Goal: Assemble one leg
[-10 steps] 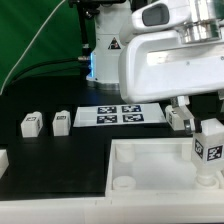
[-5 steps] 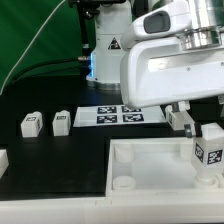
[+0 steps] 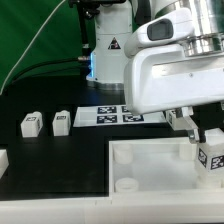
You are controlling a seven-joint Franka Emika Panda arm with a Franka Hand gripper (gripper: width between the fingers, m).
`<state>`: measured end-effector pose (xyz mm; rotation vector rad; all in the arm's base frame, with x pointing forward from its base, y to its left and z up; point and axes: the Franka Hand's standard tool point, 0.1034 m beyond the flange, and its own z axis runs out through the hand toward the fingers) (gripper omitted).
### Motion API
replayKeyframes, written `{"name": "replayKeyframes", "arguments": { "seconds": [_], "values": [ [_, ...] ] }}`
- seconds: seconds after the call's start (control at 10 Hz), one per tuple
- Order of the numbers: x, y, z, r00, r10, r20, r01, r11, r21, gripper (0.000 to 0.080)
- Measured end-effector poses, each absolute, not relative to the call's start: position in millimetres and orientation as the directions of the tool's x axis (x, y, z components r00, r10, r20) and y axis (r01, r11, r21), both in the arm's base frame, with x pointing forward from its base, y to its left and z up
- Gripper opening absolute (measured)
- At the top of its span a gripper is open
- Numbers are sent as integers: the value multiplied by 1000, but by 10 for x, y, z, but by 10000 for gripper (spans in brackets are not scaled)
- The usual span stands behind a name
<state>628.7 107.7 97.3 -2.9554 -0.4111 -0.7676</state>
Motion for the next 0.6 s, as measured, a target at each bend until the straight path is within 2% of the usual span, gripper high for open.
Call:
{"name": "replayKeyframes", "arguments": {
  "seconds": [0.6],
  "values": [
    [6258, 1051, 968, 806, 232, 545, 263, -965, 22, 294]
  ]
}}
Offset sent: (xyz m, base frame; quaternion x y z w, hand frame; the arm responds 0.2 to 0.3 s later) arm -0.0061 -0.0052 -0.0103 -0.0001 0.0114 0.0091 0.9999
